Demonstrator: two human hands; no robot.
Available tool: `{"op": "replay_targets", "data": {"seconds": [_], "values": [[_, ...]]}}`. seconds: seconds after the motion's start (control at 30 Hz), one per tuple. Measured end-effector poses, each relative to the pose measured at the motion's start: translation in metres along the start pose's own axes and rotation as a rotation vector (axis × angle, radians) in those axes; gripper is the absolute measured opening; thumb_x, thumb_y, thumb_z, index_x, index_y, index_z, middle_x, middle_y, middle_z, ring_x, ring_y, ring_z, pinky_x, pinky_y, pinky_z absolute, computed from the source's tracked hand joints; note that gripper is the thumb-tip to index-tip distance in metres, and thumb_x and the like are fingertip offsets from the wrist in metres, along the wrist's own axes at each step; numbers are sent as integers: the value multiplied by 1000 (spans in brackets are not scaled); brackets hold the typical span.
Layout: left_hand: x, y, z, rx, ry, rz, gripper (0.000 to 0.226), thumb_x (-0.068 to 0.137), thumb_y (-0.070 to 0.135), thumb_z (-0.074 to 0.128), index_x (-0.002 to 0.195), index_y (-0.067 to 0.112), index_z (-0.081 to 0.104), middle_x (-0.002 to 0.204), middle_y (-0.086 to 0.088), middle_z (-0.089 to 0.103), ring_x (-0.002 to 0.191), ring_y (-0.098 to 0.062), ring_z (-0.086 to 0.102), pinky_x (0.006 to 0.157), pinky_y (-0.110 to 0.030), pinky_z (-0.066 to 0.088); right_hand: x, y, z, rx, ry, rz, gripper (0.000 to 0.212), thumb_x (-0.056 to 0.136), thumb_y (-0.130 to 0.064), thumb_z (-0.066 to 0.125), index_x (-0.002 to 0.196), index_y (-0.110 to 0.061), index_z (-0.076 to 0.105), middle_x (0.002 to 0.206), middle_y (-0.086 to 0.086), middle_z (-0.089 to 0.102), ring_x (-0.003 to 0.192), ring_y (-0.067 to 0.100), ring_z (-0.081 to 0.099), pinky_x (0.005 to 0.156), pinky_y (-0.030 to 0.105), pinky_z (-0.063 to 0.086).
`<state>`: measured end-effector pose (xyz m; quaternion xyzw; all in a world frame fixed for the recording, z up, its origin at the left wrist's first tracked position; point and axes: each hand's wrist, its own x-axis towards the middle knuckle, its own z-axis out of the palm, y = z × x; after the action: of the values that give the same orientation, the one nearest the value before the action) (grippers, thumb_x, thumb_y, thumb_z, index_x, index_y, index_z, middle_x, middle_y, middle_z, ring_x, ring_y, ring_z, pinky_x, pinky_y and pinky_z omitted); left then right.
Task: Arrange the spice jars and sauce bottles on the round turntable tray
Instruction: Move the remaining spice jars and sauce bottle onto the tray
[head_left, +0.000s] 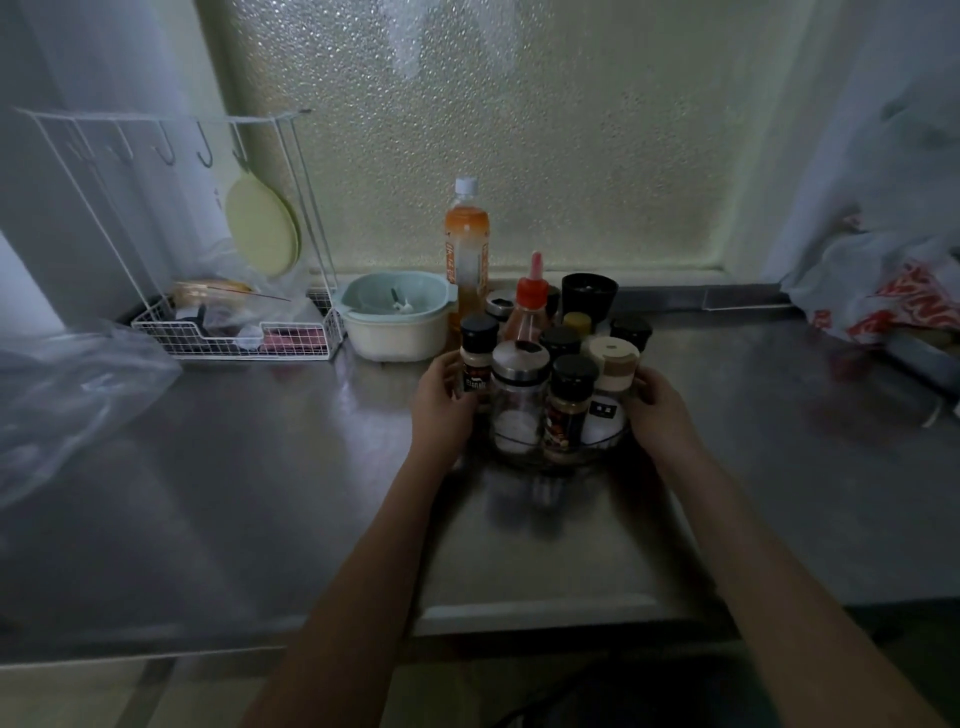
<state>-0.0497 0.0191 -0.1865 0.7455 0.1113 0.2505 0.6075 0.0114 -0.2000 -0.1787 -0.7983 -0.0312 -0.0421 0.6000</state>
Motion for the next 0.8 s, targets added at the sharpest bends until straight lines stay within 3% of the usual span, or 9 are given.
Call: {"op": "replay_targets", "data": {"seconds": [0.07, 0.2, 0.33, 0.4, 0.57, 0.7, 0.8], "values": [[-5, 0, -3, 25, 8, 16, 44, 75, -3, 63, 117, 9, 56, 108, -8, 67, 104, -22, 62, 90, -36, 51, -7, -1, -2, -19, -6, -2, 38, 93, -1, 45, 130, -6, 50, 127, 12, 58, 117, 28, 55, 91, 35, 45], [-14, -2, -8, 102, 24, 14, 39, 72, -1, 62, 108, 14, 60, 106, -7, 70, 100, -22, 64, 89, -41, 54, -22, -4, -4, -49, -23, -17, 37, 93, -5, 45, 130, -8, 49, 130, 15, 58, 117, 31, 56, 98, 45, 47], [-31, 6, -13, 141, 51, 21, 29, 76, 0, 63, 102, 14, 59, 100, -4, 67, 94, -19, 62, 73, -22, 48, -37, -11, -7, -93, -32, -27, 36, 94, -8, 46, 130, -5, 48, 130, 17, 57, 118, 33, 55, 99, 46, 45], [-35, 8, -17, 158, 51, 32, 28, 76, 2, 64, 102, 11, 59, 101, -7, 67, 93, -21, 62, 73, -26, 49, -43, -14, -8, -132, -44, -31, 37, 93, -13, 48, 130, -6, 47, 130, 18, 57, 118, 35, 55, 100, 48, 45], [-38, 9, -21, 193, 46, 26, 31, 73, 9, 68, 103, 11, 60, 102, -8, 68, 95, -23, 63, 84, -43, 54, -53, -17, -8, -251, -28, -35, 36, 96, -18, 47, 130, -5, 45, 130, 20, 56, 118, 35, 53, 85, 29, 37], [-45, 15, -20, 171, 38, 71, 26, 79, 4, 61, 104, 8, 60, 101, -6, 67, 93, -23, 62, 80, -40, 53, -52, -14, -8, -270, -8, -57, 35, 97, -17, 44, 130, -5, 45, 131, 19, 56, 119, 34, 54, 84, 28, 36], [-42, 17, -17, 164, 17, 124, 22, 79, 3, 61, 100, 10, 63, 96, -5, 70, 89, -20, 64, 74, -30, 51, -49, -12, -7, -304, 34, -83, 32, 96, -14, 47, 126, -2, 49, 128, 22, 58, 116, 35, 56, 81, 29, 38]]}}
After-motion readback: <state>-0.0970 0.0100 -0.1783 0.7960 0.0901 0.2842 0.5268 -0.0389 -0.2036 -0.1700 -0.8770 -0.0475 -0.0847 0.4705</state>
